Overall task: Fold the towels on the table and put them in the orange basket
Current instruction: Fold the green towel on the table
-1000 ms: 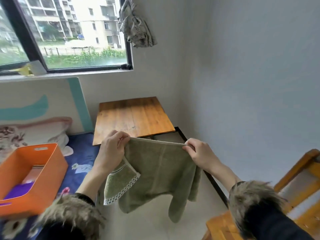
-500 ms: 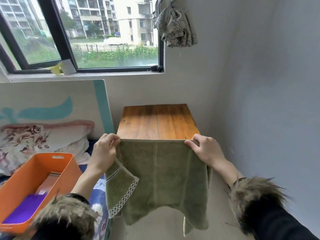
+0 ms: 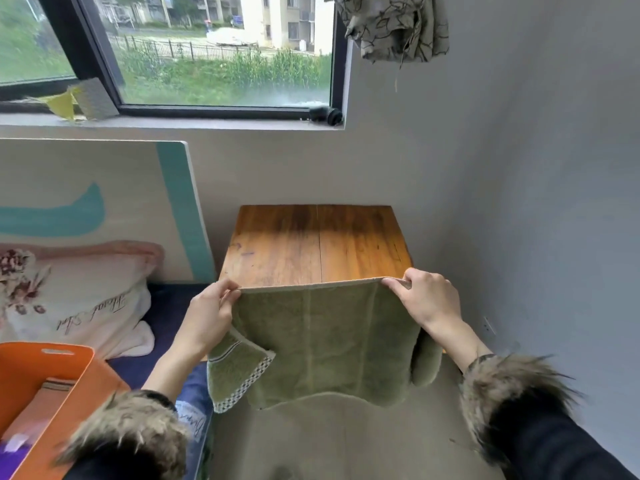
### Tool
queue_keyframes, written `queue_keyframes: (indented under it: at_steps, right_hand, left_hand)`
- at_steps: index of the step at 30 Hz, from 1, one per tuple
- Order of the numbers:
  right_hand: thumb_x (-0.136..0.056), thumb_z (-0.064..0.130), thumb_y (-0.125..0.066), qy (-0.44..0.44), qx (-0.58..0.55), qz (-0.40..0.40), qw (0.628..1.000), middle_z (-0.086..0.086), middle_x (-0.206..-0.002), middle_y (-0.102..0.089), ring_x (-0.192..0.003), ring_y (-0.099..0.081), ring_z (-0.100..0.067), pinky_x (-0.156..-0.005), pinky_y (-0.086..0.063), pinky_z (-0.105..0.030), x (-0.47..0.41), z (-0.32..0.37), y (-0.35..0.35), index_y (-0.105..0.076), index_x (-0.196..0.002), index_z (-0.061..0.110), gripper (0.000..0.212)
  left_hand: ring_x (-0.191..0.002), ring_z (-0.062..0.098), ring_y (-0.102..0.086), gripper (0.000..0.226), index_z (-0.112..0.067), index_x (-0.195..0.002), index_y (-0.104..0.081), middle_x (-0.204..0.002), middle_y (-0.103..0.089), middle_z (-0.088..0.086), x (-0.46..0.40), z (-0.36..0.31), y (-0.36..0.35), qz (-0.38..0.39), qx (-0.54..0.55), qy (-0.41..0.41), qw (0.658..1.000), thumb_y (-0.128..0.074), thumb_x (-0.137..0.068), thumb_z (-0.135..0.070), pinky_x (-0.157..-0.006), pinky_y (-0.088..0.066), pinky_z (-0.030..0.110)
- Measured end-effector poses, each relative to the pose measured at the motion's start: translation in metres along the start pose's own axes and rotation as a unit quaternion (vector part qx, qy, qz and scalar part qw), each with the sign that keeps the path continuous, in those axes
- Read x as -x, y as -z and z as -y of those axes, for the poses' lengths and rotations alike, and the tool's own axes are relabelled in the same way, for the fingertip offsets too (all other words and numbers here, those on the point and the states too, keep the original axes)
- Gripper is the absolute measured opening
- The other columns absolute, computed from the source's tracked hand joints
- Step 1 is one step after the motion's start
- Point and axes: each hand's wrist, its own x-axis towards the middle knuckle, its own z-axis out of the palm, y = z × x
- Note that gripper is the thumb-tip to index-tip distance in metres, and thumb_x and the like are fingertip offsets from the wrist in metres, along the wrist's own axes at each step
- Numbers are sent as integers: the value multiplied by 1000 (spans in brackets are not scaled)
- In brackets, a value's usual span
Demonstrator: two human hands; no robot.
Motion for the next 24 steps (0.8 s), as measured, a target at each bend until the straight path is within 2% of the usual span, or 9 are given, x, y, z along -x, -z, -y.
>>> queue_keyframes:
  at_steps: [4,8,12,19,24]
  right_hand:
    - [-97,33,-44,4,9,38,999,-9,-95,-66,-89,-60,-29,-69,-40,-30,-63,4,-41,-58,-87,10,29]
    - [-96,16,-38,-13,3,60,998,-11,-106,-63,-98,-57,-30,-90,-44,-38,-123,7,-73,-61,-100,8,24]
    - [-96,15,-39,-22,11,57,998,-12,-106,-63,-99,-56,-30,-92,-44,-42,-176,6,-97,-63,-103,8,26]
    - [-97,15,-39,-26,14,115,993,-12,-110,-62,-103,-55,-30,-92,-40,-36,-284,-13,-157,-62,-108,8,26]
    - [-98,15,-39,-22,8,151,988,-12,-110,-63,-102,-56,-28,-91,-40,-35,-362,-31,-210,-63,-108,8,27]
  left_hand:
    - [-83,19,-50,9,-12,-95,-62,-86,-58,4,-65,25,-29,49,-2,43,998,-53,-93,-16,-71,-32,25]
    - [-85,18,-48,13,-11,-97,-63,-88,-55,3,-137,33,-47,60,-15,45,997,-52,-94,-18,-72,-33,26]
    - [-86,19,-50,14,-10,-96,-63,-93,-60,7,-196,40,-71,79,-27,51,995,-52,-94,-17,-72,-33,25]
    - [-96,25,-59,17,-19,-97,-68,-102,-68,4,-282,67,-137,82,-86,79,990,-54,-93,-27,-78,-48,35]
    - [-99,28,-59,19,-19,-100,-69,-107,-66,6,-350,80,-192,84,-105,114,984,-51,-94,-26,-84,-48,37]
